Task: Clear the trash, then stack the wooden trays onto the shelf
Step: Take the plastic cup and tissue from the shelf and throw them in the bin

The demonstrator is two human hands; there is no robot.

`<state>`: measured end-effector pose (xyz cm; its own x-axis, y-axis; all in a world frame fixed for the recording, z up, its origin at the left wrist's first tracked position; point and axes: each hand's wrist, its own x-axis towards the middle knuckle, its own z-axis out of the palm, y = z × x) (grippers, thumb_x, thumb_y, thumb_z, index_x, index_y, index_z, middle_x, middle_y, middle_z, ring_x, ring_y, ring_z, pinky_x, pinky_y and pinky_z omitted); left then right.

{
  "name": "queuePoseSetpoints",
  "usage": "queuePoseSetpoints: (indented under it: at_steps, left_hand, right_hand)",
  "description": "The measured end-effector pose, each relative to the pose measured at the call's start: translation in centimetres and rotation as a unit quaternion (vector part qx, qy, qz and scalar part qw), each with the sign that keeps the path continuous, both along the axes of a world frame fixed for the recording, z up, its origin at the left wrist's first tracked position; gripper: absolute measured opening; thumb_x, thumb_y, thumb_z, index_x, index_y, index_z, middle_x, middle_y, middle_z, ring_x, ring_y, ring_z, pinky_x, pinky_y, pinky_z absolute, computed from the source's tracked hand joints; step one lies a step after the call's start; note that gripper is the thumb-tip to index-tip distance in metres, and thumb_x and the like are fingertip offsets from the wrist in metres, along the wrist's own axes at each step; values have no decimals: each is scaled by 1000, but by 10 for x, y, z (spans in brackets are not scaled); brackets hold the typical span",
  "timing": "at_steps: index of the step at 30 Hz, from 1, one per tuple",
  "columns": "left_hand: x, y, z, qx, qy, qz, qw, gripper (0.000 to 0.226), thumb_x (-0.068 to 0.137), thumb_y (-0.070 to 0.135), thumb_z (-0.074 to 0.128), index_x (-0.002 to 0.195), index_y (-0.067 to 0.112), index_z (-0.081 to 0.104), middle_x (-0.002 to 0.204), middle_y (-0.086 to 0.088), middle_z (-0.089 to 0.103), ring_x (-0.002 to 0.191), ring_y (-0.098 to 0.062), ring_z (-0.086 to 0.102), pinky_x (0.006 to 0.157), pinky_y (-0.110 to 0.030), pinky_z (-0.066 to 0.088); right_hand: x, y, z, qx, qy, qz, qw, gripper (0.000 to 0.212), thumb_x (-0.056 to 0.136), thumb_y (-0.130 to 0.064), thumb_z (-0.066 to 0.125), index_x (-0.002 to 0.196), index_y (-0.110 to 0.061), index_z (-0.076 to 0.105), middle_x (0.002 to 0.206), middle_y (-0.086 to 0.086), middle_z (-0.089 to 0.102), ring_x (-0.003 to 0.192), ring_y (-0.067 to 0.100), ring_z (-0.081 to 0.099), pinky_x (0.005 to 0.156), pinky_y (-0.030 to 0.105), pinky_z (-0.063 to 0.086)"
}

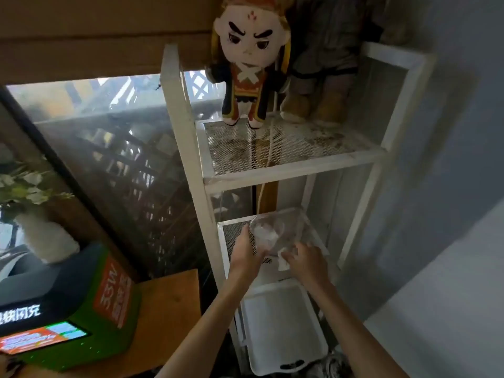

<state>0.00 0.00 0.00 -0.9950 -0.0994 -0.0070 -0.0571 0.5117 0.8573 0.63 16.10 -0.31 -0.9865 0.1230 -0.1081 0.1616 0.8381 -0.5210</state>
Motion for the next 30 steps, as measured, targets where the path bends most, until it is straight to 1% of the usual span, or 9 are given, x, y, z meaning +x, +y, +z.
queuePoseSetpoints:
  at_steps: [3,7,9,11,14,19,22,26,30]
  left_hand:
    - [-22,3,-2,4,-29,-19,999,112,72,19,86,155,17,11,157,-6,29,144,-24,29,116,-40,34]
    - [-50,8,-14,-6,-30,-70,997,133,63,27,92,155,21,-4,163,-8,4,150,-26,7,121,-49,20]
    - [-56,9,-24,12,-14,-80,997,124,64,29,91,155,25,5,162,-6,11,147,-22,15,118,-41,25]
    - [-61,10,-34,29,18,-71,997,104,67,28,89,148,35,23,151,-2,33,133,-13,33,104,-27,34]
    - [-66,12,-41,58,60,-50,995,89,69,25,87,116,68,24,122,17,44,112,-4,48,84,-15,45]
    - [-72,14,-44,118,49,2,992,93,65,27,90,131,37,25,121,3,45,103,-4,51,83,-20,48]
    - [-71,16,-42,116,51,-1,992,82,64,27,90,119,36,30,117,3,46,101,-8,52,79,-25,54]
    - [-65,14,-46,149,46,-1,988,82,67,26,89,121,37,28,115,12,45,105,-8,53,87,-42,58]
    - [-56,11,-48,175,46,-3,983,81,71,20,87,126,35,29,121,4,48,107,-11,56,73,-32,62]
  right_hand:
    - [1,3,-6,7,4,-3,1000,46,93,-51,52,123,-17,61,122,7,62,115,27,53,91,38,47]
    - [3,14,-15,8,4,-3,1000,50,93,-54,51,128,-20,59,126,6,60,119,25,50,93,36,46]
    - [3,18,-17,5,-1,-6,1000,49,93,-55,50,129,-22,59,128,5,58,121,24,49,96,38,45]
    - [5,22,-21,13,-9,-4,1000,48,93,-54,50,130,-24,58,129,3,57,123,24,47,96,38,45]
    - [4,26,-25,12,-11,-4,1000,49,92,-56,49,130,-25,57,128,2,57,124,23,45,95,38,45]
    - [-4,10,-29,25,-10,-11,1000,58,88,-62,50,129,-21,54,131,6,54,122,26,46,91,36,42]
    - [-8,-4,-33,53,-28,12,998,58,88,-58,54,131,-19,51,134,7,52,125,27,45,96,37,41]
    - [-11,-15,-35,100,-50,36,993,42,96,-35,53,136,-23,46,140,8,47,126,28,46,98,35,42]
    - [-14,-14,-36,54,-51,57,996,36,99,-23,43,135,-24,51,134,12,51,119,31,54,94,33,44]
